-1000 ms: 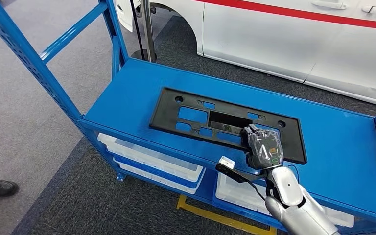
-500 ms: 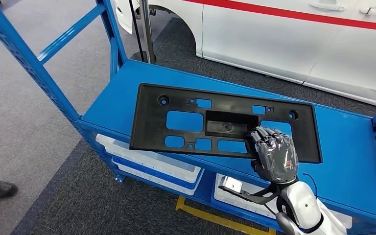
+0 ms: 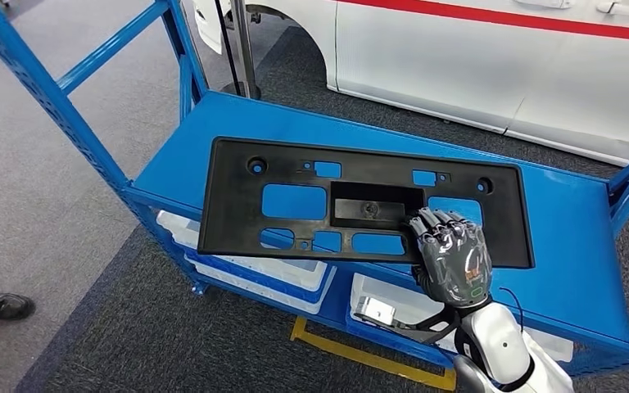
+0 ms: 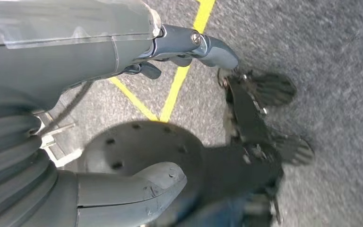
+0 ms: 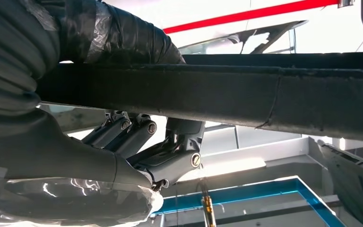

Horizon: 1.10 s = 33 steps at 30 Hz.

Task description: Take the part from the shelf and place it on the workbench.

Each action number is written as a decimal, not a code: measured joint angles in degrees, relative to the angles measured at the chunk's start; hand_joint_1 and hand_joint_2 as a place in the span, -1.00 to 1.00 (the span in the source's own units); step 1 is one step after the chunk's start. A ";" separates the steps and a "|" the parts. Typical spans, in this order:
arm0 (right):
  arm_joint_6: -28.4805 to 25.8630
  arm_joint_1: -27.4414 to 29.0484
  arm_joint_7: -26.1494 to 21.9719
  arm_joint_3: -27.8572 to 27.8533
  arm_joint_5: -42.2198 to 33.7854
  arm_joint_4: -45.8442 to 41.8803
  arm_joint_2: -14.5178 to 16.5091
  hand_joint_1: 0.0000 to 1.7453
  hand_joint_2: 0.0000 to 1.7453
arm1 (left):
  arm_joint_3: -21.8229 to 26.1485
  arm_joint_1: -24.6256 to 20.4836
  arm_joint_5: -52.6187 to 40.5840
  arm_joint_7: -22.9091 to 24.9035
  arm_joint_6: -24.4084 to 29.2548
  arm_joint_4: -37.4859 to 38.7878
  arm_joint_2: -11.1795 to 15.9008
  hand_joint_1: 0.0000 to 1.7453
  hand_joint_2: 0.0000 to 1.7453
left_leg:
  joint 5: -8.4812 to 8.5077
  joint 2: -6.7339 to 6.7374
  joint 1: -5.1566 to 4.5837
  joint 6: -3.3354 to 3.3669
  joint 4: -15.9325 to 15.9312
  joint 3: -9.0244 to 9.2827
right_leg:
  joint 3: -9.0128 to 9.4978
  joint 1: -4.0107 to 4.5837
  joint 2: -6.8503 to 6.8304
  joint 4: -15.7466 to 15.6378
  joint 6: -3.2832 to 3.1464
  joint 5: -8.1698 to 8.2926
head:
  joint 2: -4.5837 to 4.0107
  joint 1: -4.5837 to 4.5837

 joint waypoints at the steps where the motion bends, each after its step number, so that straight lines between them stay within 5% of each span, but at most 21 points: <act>1: 0.18 -0.45 0.08 0.20 0.01 0.16 0.43 1.00 1.00 | 0.00 -0.01 0.16 0.02 -0.22 0.00 0.19 -1.00 1.00 | 0.13 0.01 -0.16 0.01 -0.76 0.11 | -0.04 -0.07 -0.03 -0.22 0.31 0.51 | 0.00 0.01; 4: 0.97 -2.01 0.66 1.21 -0.01 0.96 2.00 1.00 1.00 | 0.00 -0.09 0.59 0.07 -1.00 0.03 0.64 -1.00 1.00 | 2.23 0.28 0.02 0.65 -1.75 -0.83 | -0.38 -0.28 0.12 -0.56 1.28 0.70 | -0.01 0.02; 6: 1.31 -2.75 1.16 1.93 -0.08 1.51 2.64 1.00 1.00 | 0.00 -0.18 0.72 0.04 -1.32 0.07 0.85 -1.00 1.00 | 3.89 0.55 0.28 1.34 -2.31 -1.94 | -1.47 -0.41 0.19 2.86 1.75 -3.86 | -0.01 0.02; 8: 1.37 -3.07 1.77 2.50 -0.38 2.01 2.91 1.00 1.00 | -0.01 -0.12 0.60 -0.01 -1.47 0.07 1.04 -1.00 1.00 | 5.17 0.56 0.21 1.63 -2.15 -3.70 | -3.01 -0.57 0.19 10.03 2.16 -9.28 | 0.00 0.02; 10: 1.18 -2.80 2.50 2.70 -1.05 2.20 2.56 1.00 1.00 | -0.18 -0.03 0.18 -0.05 -1.49 0.08 1.08 -1.00 1.00 | 6.15 0.57 0.21 1.50 -1.56 -5.62 | -2.86 -0.67 0.18 14.66 2.53 -10.01 | 0.00 0.02; 11: 0.99 -2.39 2.80 2.68 -1.51 2.04 2.04 1.00 1.00 | -0.38 0.00 -0.04 -0.07 -1.45 0.09 1.03 -1.00 1.00 | 6.49 0.57 0.25 1.38 -1.12 -6.53 | -1.42 -0.74 0.17 14.13 2.65 -8.74 | 0.00 0.02; 13: 0.46 -1.00 2.97 2.14 -2.62 1.03 0.14 1.00 1.00 | -0.99 0.02 -0.43 -0.15 -1.22 0.11 0.76 -1.00 1.00 | 6.88 0.47 0.27 1.09 -0.01 -8.12 | 3.90 -0.84 0.15 7.86 2.68 -6.71 | 0.00 0.03; 15: -0.02 0.66 2.62 1.00 -3.66 -0.28 -1.84 1.00 1.00 | -1.44 0.10 -0.62 -0.38 -0.90 0.15 0.42 -1.00 1.00 | 7.23 0.35 0.18 0.57 0.96 -9.13 | 8.39 -0.60 0.24 1.10 2.16 -7.31 | 0.00 0.01; 18: -0.19 2.15 1.89 -0.68 -4.58 -1.31 -3.35 1.00 1.00 | -1.82 0.17 -0.64 -0.83 -0.60 0.38 0.13 -1.00 1.00 | 8.12 0.35 0.11 -0.54 1.29 -9.79 | 8.88 -0.37 0.25 -0.99 0.86 -7.36 | 0.00 0.01; 19: -0.12 2.31 1.72 -1.04 -4.79 -1.46 -3.52 1.00 1.00 | -1.95 0.16 -0.57 -0.93 -0.53 0.47 0.06 -1.00 1.00 | 7.57 0.35 0.13 -0.85 1.67 -10.16 | 8.48 -0.51 0.16 -1.13 0.34 -6.87 | 0.00 0.00; 21: 0.17 2.43 1.40 -1.52 -5.20 -1.68 -3.62 1.00 1.00 | -2.22 0.09 -0.36 -1.09 -0.46 0.58 -0.04 -1.00 1.00 | 3.65 0.32 0.32 -1.34 4.90 -11.41 | 7.31 -0.84 -0.06 -1.37 -0.69 -5.65 | 0.00 -0.02; 23: 0.66 2.42 1.14 -1.84 -5.60 -1.80 -3.68 1.00 1.00 | -2.50 -0.01 -0.18 -1.20 -0.46 0.61 -0.18 -1.00 1.00 | -1.69 0.31 0.58 -1.78 11.71 -13.05 | 5.74 -0.67 -0.13 -1.27 -1.04 -4.44 | -0.01 -0.03; 24: 0.90 2.44 1.08 -1.97 -5.79 -1.81 -3.73 1.00 1.00 | -2.60 -0.03 -0.14 -1.25 -0.46 0.62 -0.22 -1.00 1.00 | -2.97 0.32 0.65 -1.95 14.88 -13.46 | 4.88 -0.60 -0.15 -1.17 -1.00 -3.83 | -0.01 -0.03; 26: 1.26 2.45 1.04 -2.17 -6.13 -1.81 -3.84 1.00 1.00 | -2.74 -0.09 -0.09 -1.40 -0.46 0.69 -0.30 -1.00 1.00 | -1.59 0.32 0.68 -2.01 16.71 -12.14 | 3.12 -0.50 -0.19 -0.84 -0.86 -2.69 | 0.00 -0.03; 28: 1.51 2.46 0.99 -2.39 -6.43 -1.85 -3.92 1.00 1.00 | -2.83 -0.21 -0.07 -1.57 -0.54 0.78 -0.32 -1.00 1.00 | 1.39 0.28 0.65 -1.58 11.10 -7.26 | 1.59 -0.47 -0.20 -0.42 -0.61 -1.69 | 0.00 -0.03; 30: 1.90 2.46 0.92 -2.64 -6.75 -1.98 -3.96 1.00 1.00 | -2.86 -0.39 -0.01 -1.74 -0.73 0.87 -0.31 -1.00 1.00 | 1.27 0.22 0.37 -0.99 2.81 -1.63 | 0.69 -0.40 -0.18 -0.21 -0.09 -0.71 | 0.00 -0.02; 31: 2.08 2.43 0.87 -2.74 -6.91 -2.04 -3.97 1.00 1.00 | -2.87 -0.46 0.01 -1.83 -0.85 0.92 -0.31 -1.00 1.00 | 0.75 0.16 0.18 -0.75 0.15 -0.17 | 0.51 -0.44 -0.22 -0.34 0.24 -0.15 | 0.00 -0.01; 33: 2.41 2.40 0.73 -2.86 -7.15 -2.08 -3.98 1.00 1.00 | -2.89 -0.54 0.05 -1.95 -1.07 1.07 -0.32 -1.00 1.00 | 1.07 0.11 -0.02 -0.26 -1.51 -0.07 | 0.34 -0.51 -0.28 -1.00 0.98 1.09 | 0.00 -0.01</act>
